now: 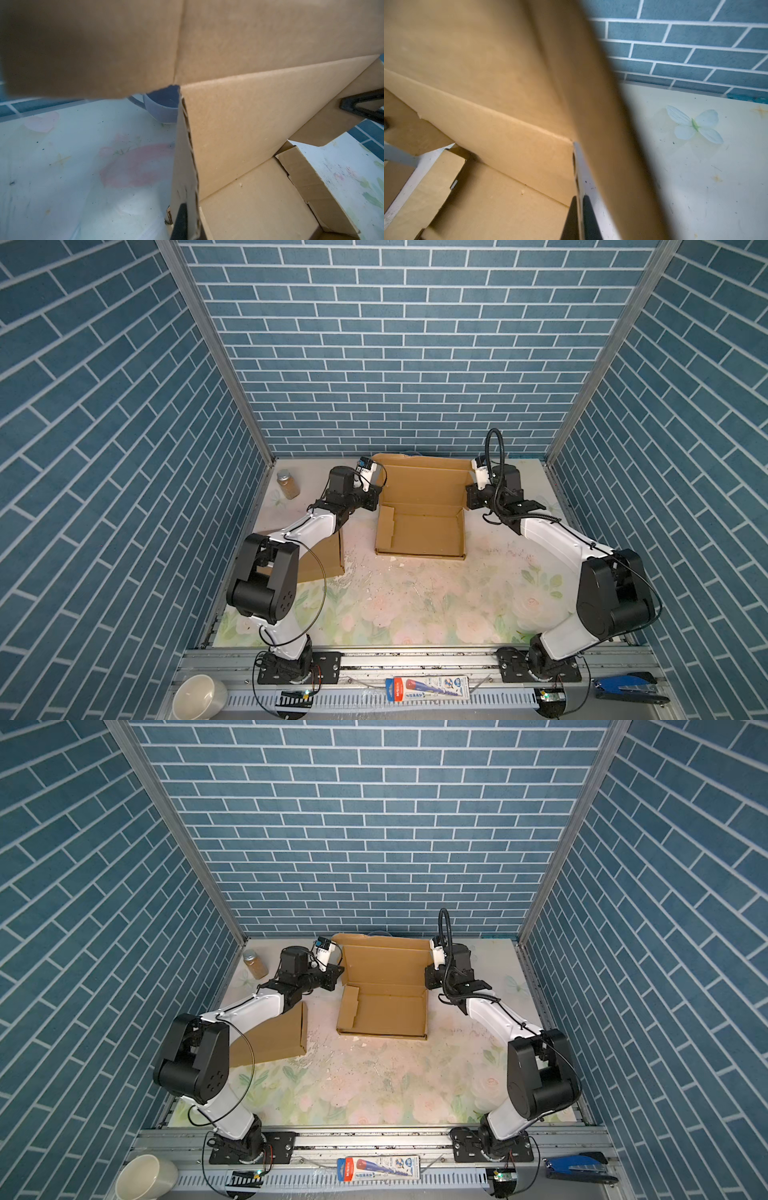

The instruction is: Fold the paper box

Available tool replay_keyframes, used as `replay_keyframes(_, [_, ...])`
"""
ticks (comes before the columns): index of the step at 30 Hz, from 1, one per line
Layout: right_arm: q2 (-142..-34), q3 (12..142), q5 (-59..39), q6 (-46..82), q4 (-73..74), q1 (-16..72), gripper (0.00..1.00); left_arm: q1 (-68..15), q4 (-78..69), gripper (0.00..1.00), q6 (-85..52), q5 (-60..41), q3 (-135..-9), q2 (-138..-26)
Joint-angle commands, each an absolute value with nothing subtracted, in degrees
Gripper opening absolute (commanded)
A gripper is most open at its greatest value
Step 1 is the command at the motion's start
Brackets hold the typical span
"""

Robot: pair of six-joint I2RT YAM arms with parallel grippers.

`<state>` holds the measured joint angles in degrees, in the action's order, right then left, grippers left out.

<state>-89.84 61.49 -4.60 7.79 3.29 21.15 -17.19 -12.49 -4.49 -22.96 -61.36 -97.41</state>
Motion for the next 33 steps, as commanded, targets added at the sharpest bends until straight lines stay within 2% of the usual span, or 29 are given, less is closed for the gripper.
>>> replay_keyframes(1, [-86.52,57.95,1.01,13.03,12.89,24.06,0.00,-19.18,-16.15,0.00,-7.50,-23.09,-57.77,-95.83])
replay_keyframes(15, [-84.60,49.66,11.50,16.82,21.47,30.45,0.00,-24.13,-21.02,0.00,-11.32,-18.07,-48.85,-94.02])
replay_keyframes(33, [-81.20,41.72,14.20,19.24,25.95,34.40,0.00,-30.90,-29.24,0.00,-12.13,-11.62,-36.14,-93.74])
